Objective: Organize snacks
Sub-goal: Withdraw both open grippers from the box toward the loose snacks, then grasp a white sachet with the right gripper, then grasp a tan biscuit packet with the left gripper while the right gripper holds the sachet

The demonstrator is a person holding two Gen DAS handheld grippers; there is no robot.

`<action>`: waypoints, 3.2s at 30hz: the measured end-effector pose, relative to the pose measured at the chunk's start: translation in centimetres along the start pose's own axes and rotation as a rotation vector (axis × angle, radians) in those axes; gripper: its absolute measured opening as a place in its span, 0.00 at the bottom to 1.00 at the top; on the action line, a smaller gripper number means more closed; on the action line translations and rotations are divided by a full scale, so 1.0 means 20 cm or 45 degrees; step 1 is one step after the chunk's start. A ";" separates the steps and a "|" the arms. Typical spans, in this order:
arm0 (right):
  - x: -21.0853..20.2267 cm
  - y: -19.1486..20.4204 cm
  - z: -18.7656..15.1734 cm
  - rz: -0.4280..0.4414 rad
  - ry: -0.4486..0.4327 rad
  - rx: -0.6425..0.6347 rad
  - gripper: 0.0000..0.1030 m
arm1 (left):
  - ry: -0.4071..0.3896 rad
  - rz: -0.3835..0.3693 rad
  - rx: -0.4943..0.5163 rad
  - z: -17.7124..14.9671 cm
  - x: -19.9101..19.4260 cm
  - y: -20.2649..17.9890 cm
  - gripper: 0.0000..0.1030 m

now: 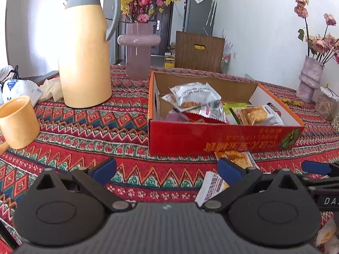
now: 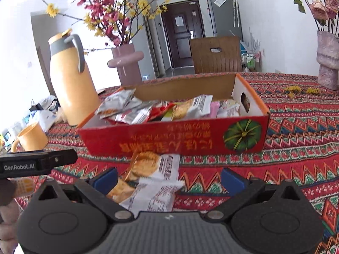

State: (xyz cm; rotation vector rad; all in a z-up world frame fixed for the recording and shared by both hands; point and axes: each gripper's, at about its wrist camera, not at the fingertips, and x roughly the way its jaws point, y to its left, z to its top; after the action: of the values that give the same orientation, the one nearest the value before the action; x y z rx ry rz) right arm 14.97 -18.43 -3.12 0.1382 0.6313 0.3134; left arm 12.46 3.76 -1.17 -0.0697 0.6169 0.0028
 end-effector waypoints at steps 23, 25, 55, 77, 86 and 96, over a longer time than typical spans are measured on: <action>0.10 0.05 -0.05 0.068 0.150 -0.009 0.45 | 0.043 -0.013 -0.010 -0.05 0.01 0.01 1.00; 0.09 0.04 -0.05 0.078 0.140 0.001 0.45 | 0.044 -0.016 -0.006 -0.05 0.01 0.00 1.00; -0.07 -0.26 -0.04 -0.016 -0.014 0.138 0.44 | 0.192 -0.086 0.213 -0.10 0.15 -0.31 1.00; -0.05 -0.32 -0.06 -0.009 0.003 0.166 0.44 | 0.290 -0.108 0.233 -0.10 0.28 -0.37 0.92; -0.05 -0.31 -0.06 -0.007 0.008 0.166 0.44 | 0.261 -0.113 0.221 -0.10 0.25 -0.35 0.70; -0.05 -0.31 -0.07 -0.007 0.008 0.163 0.44 | 0.230 -0.102 0.217 -0.11 0.22 -0.33 0.57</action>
State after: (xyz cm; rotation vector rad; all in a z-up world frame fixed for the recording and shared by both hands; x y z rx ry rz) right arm 14.95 -24.51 -5.04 0.2580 0.6584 0.2682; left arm 14.97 -3.12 -5.14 0.0710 0.7921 -0.1348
